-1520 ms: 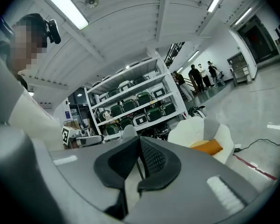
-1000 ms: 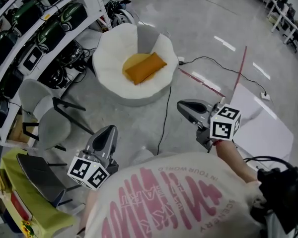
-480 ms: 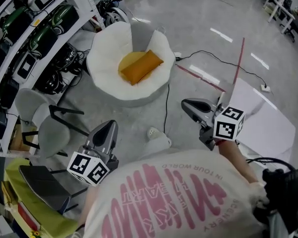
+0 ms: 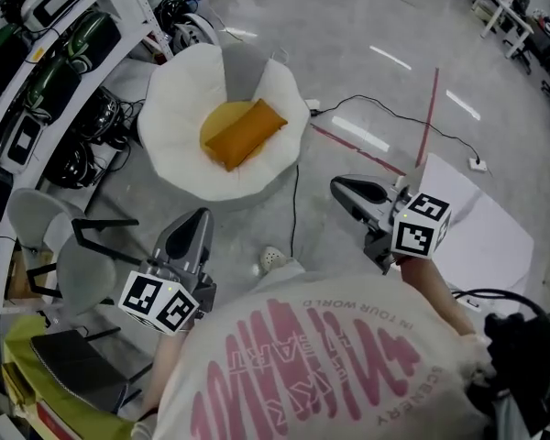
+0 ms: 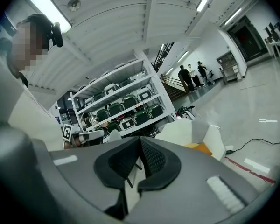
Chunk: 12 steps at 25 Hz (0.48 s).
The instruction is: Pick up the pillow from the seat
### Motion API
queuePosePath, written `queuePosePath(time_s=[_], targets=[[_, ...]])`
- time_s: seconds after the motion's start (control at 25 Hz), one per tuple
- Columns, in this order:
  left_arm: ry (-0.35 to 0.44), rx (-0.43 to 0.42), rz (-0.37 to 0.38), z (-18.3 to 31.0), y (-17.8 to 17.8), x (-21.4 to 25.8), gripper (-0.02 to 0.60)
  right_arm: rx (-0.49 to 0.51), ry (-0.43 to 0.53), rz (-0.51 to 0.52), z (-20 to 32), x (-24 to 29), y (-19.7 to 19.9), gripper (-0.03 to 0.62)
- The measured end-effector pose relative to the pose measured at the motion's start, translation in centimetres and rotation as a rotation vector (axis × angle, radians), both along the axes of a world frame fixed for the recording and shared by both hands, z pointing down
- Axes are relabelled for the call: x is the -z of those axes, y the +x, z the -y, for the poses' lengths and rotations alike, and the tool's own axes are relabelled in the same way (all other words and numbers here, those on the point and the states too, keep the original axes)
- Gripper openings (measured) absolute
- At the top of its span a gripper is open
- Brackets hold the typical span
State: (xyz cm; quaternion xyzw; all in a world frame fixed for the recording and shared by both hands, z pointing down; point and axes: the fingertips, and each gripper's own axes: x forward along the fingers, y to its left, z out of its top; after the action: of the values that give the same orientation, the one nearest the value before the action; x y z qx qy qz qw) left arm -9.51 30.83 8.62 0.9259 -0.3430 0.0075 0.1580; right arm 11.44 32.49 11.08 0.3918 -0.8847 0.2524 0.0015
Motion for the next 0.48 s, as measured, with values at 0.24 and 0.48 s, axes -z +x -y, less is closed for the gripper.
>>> queuePosePath(time_s=[0.24,0.48], targets=[[-0.018,0.031,0.017,4.1,-1.4,-0.4,0.012,0.038,-0.019,-0.009,5.3,0.2,-1.1,0.006],[-0.018,0.079,0.013,8.5,-2.6,-0.4,0.012,0.077,-0.026,-0.014,10.5,0.0,-2.3,0.006]])
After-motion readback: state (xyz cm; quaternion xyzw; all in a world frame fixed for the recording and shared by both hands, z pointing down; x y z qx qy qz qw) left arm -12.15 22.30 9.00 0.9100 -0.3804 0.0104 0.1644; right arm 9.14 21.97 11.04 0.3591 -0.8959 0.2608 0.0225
